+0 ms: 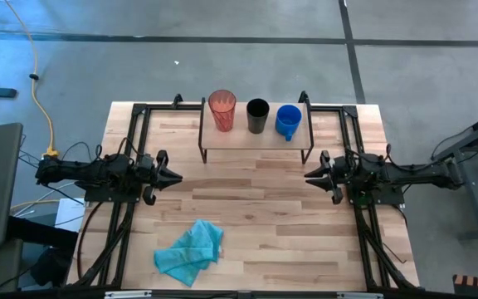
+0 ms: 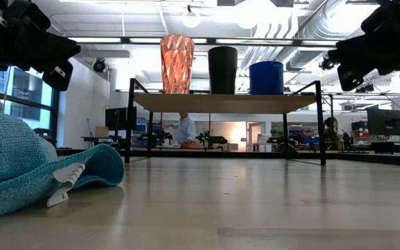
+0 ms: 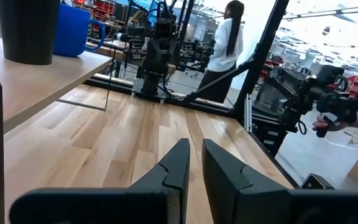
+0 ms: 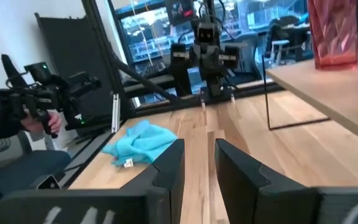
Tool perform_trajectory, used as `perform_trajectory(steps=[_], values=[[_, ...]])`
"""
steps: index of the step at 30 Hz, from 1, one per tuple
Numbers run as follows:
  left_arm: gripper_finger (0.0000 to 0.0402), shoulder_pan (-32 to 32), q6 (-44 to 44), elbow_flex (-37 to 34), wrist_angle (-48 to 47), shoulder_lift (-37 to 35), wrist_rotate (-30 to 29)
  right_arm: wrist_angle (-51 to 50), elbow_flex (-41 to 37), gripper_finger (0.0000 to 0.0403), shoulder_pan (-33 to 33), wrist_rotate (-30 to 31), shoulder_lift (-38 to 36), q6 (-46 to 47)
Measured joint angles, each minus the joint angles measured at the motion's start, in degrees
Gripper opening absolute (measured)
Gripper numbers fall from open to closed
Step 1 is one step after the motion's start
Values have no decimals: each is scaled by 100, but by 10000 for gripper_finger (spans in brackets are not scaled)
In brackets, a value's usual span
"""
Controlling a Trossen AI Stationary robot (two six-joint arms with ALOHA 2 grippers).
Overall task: Stack small to large cups/mugs on shelf
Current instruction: Return to Home Position
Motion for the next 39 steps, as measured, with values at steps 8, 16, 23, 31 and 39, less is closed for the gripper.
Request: perform_trajectory(steps=[8,16,23,31,39], values=[[33,0,-38,0,0,0,-2,122,0,80,0,0,-268,-202],[33,1,-39,0,0,0,-8,137,0,80,0,1,-696,-386],[33,2,-41,0,0,0,-21,144,0,80,0,-2,-934,-495],[33,0,-43,0,0,0,-19,-363,135,80,0,67,-926,-556],[33,0,-59,0,0,0,-15,-1684,1437,80,2,81,-928,-1392]])
